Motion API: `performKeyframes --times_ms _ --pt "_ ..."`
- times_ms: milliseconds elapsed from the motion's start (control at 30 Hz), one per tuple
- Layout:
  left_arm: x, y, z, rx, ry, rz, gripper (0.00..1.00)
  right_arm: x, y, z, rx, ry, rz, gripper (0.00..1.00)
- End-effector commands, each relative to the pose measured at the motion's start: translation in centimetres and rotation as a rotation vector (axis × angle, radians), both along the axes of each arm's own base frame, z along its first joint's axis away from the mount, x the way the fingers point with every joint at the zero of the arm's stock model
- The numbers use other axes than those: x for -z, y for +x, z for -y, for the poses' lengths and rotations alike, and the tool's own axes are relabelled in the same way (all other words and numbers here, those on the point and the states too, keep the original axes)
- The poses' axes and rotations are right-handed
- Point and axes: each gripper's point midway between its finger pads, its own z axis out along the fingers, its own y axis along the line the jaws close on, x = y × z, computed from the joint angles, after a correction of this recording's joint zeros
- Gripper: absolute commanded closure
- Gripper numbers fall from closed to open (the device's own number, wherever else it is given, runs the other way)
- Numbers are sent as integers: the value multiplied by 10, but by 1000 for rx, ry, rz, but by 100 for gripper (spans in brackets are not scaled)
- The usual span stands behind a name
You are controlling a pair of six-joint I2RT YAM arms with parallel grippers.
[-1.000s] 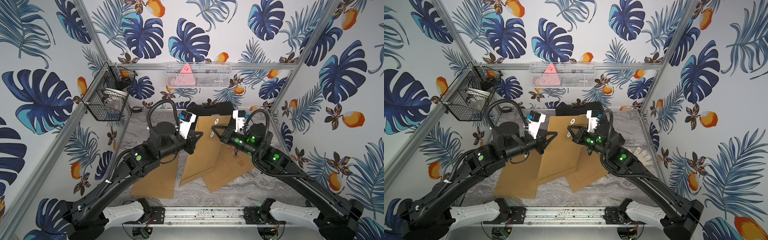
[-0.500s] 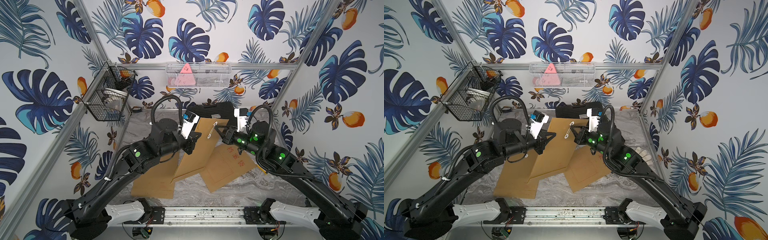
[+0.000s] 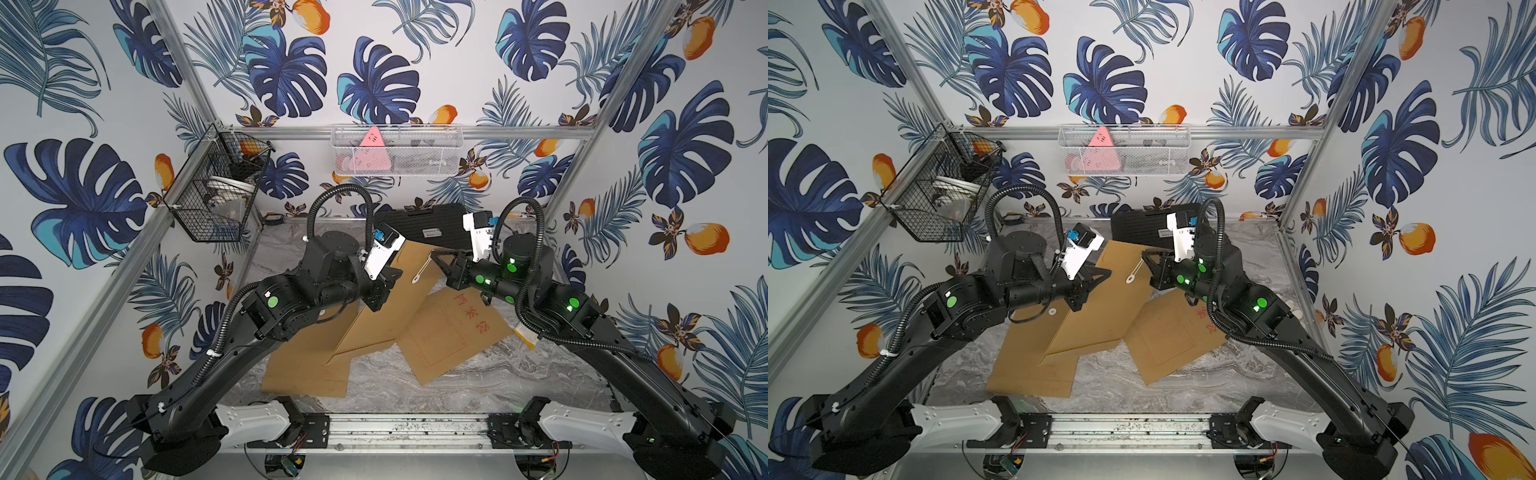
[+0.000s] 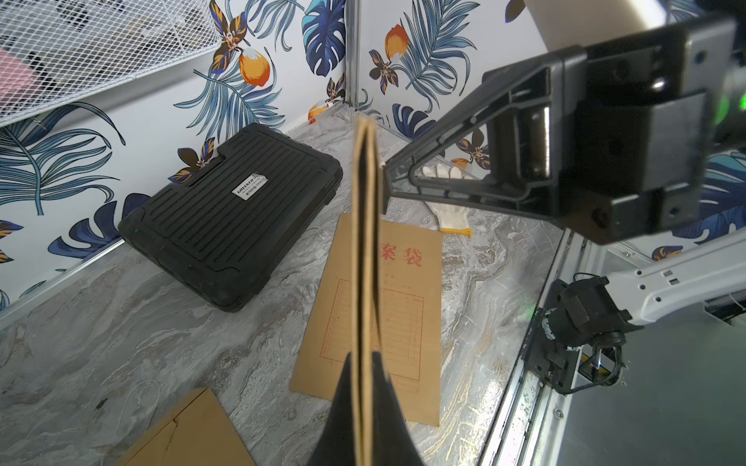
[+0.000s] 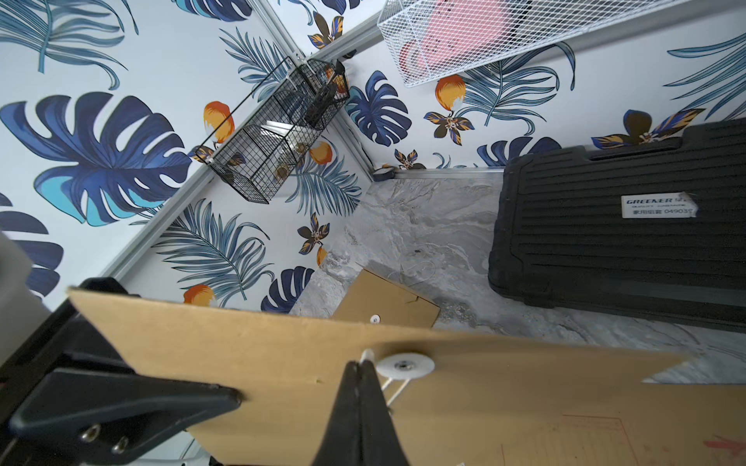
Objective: Open the file bag
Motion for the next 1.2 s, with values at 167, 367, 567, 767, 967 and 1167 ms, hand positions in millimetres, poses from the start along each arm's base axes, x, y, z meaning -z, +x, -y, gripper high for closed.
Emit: performKeyframes --times_ms 167,367,567,767,967,1167 --pt "-2 -5 1 37 20 16 100 0 4 13 37 -53 29 100" --pt "1 -8 -1 45 29 12 100 0 6 20 62 -61 36 100" --pt "2 -12 -2 52 27 8 100 2 8 29 98 -70 37 100" --pt "-2 -13 -4 40 0 7 100 8 9 35 128 -85 25 100" --pt "-12 -12 -8 -3 -74 12 100 1 5 32 91 -79 50 100" --pt "-23 -7 -11 -69 -172 10 100 -1 -2 18 -5 -70 74 100"
